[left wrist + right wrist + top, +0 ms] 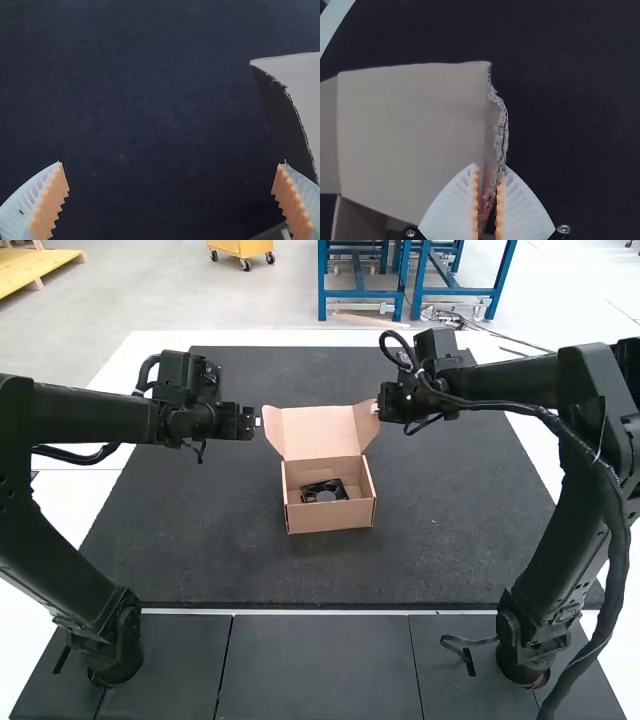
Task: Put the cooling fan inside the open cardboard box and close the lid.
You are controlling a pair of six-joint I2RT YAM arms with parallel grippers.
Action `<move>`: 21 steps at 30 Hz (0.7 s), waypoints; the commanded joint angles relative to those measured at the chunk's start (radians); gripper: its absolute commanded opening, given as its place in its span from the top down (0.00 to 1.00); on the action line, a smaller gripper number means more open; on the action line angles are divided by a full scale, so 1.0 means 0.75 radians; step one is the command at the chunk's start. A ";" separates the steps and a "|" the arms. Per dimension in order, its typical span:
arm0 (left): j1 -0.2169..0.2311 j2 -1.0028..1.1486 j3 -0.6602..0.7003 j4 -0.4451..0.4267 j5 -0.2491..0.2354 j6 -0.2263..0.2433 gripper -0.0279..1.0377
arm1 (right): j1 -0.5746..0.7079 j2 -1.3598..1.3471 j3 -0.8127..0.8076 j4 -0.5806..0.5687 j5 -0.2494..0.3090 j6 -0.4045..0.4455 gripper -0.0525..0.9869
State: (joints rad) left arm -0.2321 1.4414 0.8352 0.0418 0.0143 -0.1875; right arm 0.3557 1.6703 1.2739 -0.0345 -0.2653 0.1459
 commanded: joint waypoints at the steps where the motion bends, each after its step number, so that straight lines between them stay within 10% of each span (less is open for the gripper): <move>1: -0.012 0.029 0.064 0.008 -0.027 0.013 0.07 | -0.004 0.000 -0.036 0.009 -0.043 -0.015 0.84; 21: -0.065 0.027 0.095 -0.037 -0.031 0.003 0.07 | -0.004 0.002 -0.056 0.003 -0.088 -0.017 0.96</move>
State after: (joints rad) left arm -0.2684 1.4418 0.8635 0.0097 -0.0010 -0.1879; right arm 0.3561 1.6707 1.2419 -0.0273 -0.3012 0.1444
